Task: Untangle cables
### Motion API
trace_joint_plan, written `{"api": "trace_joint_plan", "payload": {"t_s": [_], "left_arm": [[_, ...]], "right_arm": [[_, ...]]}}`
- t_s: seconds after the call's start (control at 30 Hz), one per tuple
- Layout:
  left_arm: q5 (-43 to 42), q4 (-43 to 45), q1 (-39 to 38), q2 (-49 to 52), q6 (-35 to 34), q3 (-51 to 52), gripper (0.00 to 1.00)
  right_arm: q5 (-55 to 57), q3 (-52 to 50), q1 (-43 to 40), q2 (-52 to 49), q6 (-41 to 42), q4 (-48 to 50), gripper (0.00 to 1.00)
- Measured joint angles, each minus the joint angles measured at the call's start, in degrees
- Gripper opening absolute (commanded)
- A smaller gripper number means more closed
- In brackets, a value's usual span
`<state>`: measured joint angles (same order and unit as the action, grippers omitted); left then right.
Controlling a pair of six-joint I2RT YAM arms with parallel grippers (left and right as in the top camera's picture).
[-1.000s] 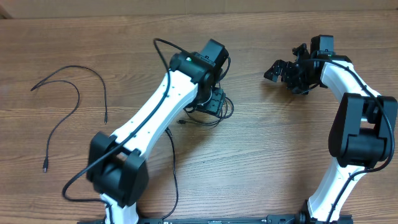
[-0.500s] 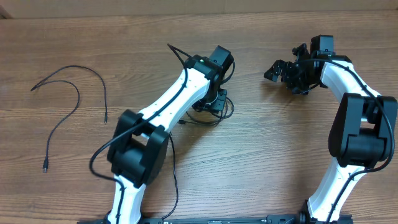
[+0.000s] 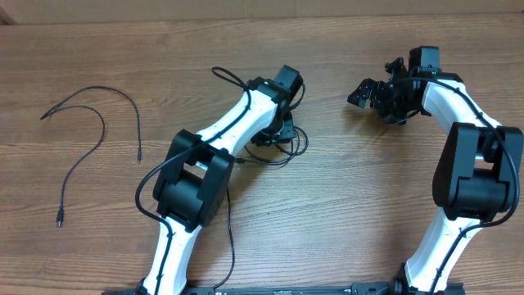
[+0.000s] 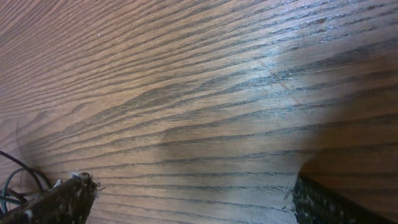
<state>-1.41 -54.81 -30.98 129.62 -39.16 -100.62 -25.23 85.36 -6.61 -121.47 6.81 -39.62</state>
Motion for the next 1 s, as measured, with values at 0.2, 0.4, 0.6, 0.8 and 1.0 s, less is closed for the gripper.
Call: {"api": "trace_joint_plan", "payload": {"t_s": [0.2, 0.4, 0.6, 0.8, 1.0], "left_arm": [[1.01, 0.68, 3.04, 0.0, -3.85, 0.0, 0.41], [1.97, 1.73, 3.69, 0.0, -5.29, 0.04, 0.3], [2.89, 3.63, 2.19, -0.57, -5.95, 2.23, 0.25], [3.08, 3.3, 2.08, -1.46, -6.16, 3.85, 0.04], [-0.81, 1.9, 2.45, -1.64, -0.79, 3.74, 0.04]], "right_arm": [[-0.02, 0.0, 0.02, 0.0, 0.02, 0.02, 1.0], [0.0, 0.0, 0.02, 0.0, 0.0, -0.02, 1.0], [-0.02, 0.0, 0.0, 0.0, 0.0, 0.02, 1.0], [-0.02, 0.0, 0.0, 0.0, -0.02, -0.02, 1.0], [-0.02, 0.0, 0.0, 0.0, -0.02, 0.0, 1.0]]}}
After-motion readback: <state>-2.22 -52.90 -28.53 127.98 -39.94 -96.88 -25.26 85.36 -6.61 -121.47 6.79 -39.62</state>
